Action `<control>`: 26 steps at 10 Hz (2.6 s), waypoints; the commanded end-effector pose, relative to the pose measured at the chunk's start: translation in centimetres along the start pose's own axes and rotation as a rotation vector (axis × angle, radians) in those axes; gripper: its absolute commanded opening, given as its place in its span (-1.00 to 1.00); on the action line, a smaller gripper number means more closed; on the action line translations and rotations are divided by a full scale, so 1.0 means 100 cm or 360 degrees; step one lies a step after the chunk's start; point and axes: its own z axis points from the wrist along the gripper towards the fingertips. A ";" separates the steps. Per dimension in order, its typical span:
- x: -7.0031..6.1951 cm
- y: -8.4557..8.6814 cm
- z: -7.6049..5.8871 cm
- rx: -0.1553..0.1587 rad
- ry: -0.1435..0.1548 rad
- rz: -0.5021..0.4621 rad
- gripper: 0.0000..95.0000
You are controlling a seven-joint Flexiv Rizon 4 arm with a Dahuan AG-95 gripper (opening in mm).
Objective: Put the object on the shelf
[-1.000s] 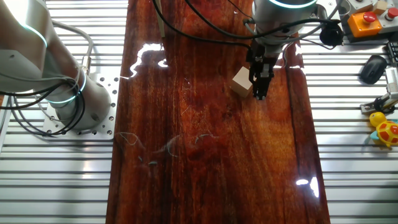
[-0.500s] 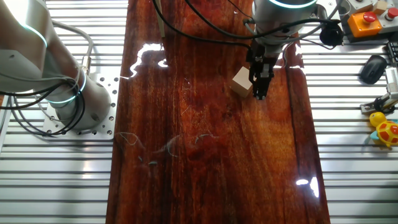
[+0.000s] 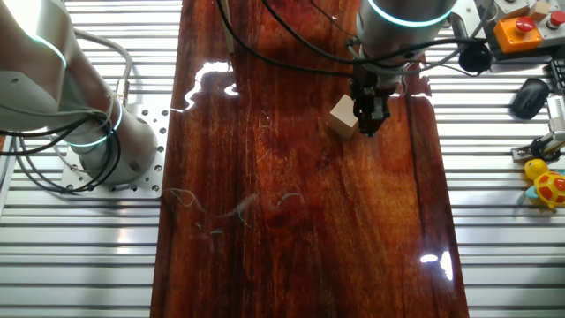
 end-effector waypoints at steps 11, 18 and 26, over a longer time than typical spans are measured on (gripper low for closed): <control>0.000 0.000 0.000 0.0074 0.0032 -0.0532 -1.00; 0.000 0.000 0.000 0.0091 0.0043 -0.0918 -1.00; -0.010 0.008 0.007 0.0039 0.0051 -0.0990 -0.60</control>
